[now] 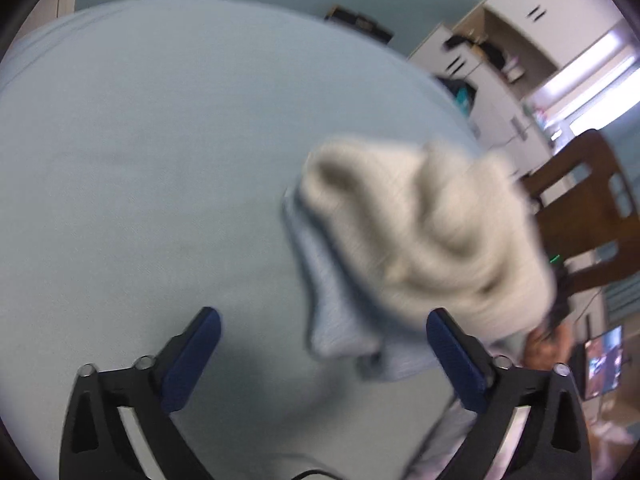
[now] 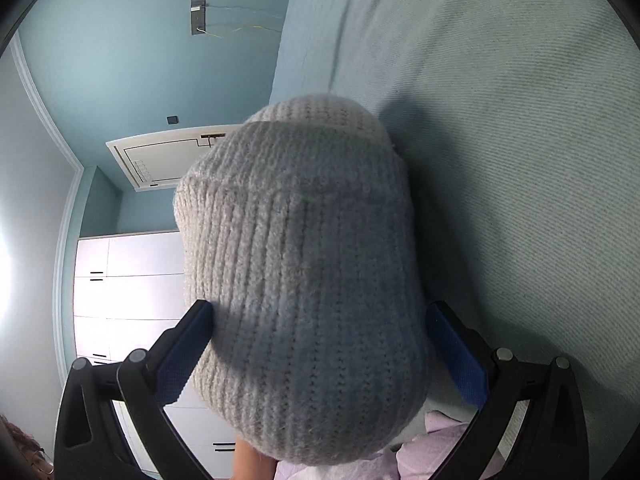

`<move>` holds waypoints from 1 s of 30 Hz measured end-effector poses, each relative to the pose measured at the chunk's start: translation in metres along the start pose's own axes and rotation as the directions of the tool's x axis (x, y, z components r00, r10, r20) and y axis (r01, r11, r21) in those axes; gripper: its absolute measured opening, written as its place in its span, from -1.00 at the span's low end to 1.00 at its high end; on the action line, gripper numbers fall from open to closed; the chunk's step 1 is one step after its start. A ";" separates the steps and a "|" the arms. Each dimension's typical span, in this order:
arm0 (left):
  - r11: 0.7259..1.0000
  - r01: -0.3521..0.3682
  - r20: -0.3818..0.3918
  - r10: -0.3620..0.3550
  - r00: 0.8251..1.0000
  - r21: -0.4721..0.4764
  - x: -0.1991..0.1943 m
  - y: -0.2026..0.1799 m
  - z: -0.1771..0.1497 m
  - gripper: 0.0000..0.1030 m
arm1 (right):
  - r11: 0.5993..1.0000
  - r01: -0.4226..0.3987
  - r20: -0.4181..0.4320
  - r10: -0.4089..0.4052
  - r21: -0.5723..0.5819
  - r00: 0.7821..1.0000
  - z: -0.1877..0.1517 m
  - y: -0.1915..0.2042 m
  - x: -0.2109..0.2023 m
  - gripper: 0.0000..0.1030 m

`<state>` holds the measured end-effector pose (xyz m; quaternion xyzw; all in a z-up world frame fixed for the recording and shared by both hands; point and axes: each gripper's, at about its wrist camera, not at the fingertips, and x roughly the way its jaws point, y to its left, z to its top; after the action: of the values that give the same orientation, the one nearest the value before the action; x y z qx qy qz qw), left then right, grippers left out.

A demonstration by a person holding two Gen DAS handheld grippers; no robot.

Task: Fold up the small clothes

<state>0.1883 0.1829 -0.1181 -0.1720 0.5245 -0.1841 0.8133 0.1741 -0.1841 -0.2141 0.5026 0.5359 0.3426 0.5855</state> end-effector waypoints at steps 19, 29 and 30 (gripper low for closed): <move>0.873 0.419 -0.148 -0.461 0.875 -0.250 0.139 0.013 0.018 1.00 | 0.998 -0.013 -0.058 0.017 0.068 0.998 0.006 -0.013 0.009 0.99; 0.916 0.370 -0.156 -0.393 0.906 -0.157 0.127 -0.013 0.016 0.85 | 0.989 0.040 -0.083 -0.052 -0.146 0.995 0.001 0.025 0.017 0.98; 0.919 0.369 -0.144 -0.388 0.910 -0.142 0.120 -0.017 0.018 0.81 | 0.982 0.034 -0.088 -0.051 -0.187 0.995 -0.002 0.033 0.016 0.97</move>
<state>0.2485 0.1122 -0.1984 -0.2993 0.5576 -0.3227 0.7038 0.1800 -0.1598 -0.1870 0.4179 0.5388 0.4012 0.6117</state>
